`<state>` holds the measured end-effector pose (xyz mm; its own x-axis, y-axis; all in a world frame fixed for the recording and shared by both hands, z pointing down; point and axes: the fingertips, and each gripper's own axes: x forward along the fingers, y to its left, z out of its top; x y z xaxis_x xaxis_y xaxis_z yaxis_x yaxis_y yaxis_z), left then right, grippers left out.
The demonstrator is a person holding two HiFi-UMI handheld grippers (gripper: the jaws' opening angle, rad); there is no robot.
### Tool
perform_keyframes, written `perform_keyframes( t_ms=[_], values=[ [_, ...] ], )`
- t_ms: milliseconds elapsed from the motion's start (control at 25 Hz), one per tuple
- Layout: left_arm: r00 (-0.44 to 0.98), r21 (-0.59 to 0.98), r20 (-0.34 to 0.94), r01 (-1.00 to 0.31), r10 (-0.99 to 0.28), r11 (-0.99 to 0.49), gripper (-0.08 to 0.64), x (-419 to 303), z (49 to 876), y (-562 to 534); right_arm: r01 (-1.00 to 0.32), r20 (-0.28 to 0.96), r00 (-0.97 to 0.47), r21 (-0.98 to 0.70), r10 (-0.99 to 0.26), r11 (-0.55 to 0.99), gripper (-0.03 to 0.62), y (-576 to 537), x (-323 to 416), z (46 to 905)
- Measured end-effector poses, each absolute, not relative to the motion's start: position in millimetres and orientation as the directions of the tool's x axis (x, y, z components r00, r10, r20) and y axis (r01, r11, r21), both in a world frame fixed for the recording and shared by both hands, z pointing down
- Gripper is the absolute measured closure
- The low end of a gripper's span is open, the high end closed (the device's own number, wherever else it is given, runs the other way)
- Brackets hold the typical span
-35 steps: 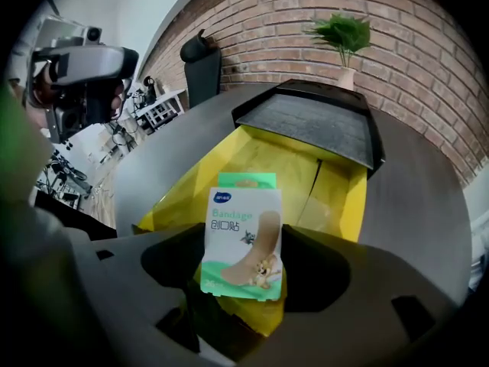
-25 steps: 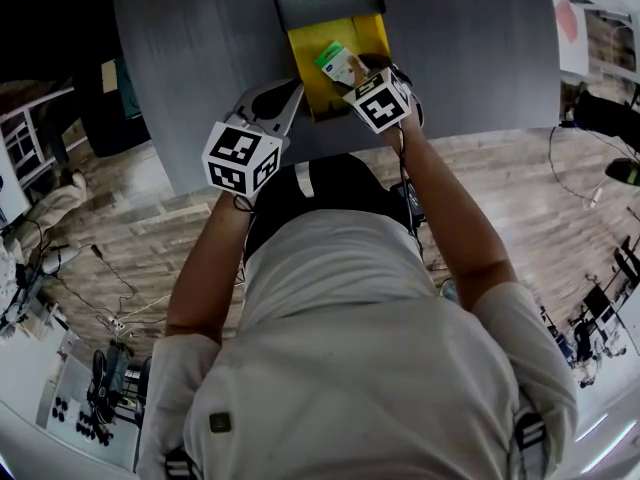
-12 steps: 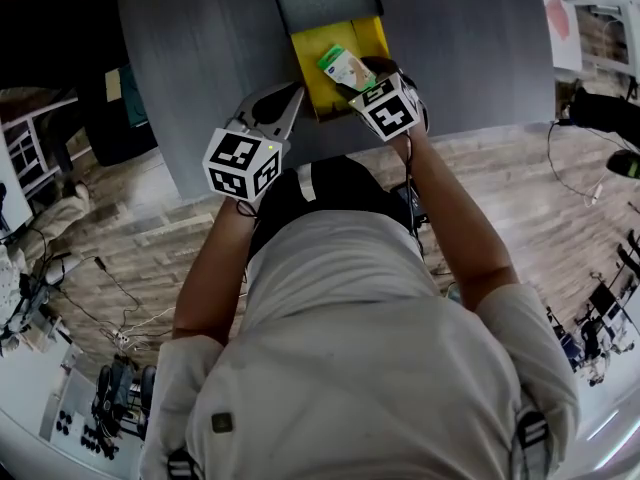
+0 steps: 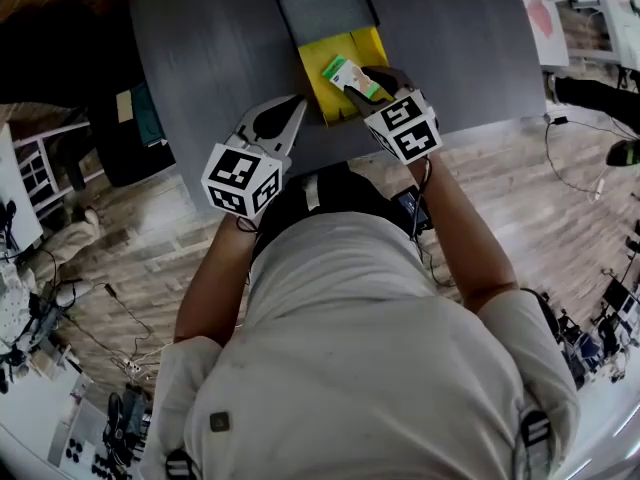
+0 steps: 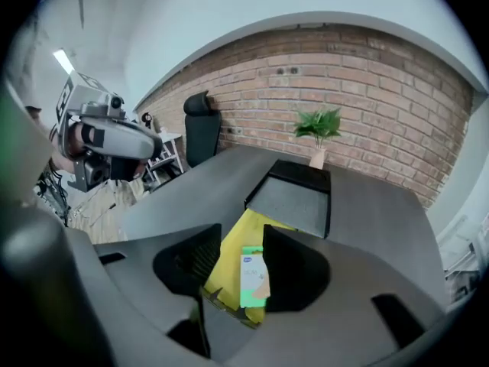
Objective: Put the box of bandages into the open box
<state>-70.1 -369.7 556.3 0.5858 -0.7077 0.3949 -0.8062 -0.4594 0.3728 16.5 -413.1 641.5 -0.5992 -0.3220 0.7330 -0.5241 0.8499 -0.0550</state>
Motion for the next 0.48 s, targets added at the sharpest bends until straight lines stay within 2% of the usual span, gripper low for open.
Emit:
perform_keyframes(
  t_ms=[200,480],
  values=[
    [0.603,0.342,0.321,-0.793,-0.730,-0.504,0.545,-77.0,507.6,-360.9,-0.562,0.580,-0.687,-0.043,-0.438,0.826,0.511,-404.1,6.0,560.4],
    [0.626,0.259,0.229,-0.777,-0.745,-0.573,0.545,-93.2,436.5,-345.0,-0.626,0.391,-0.720,-0.007,-0.574,0.780,0.560,-370.9,-1.0,467.5]
  ],
)
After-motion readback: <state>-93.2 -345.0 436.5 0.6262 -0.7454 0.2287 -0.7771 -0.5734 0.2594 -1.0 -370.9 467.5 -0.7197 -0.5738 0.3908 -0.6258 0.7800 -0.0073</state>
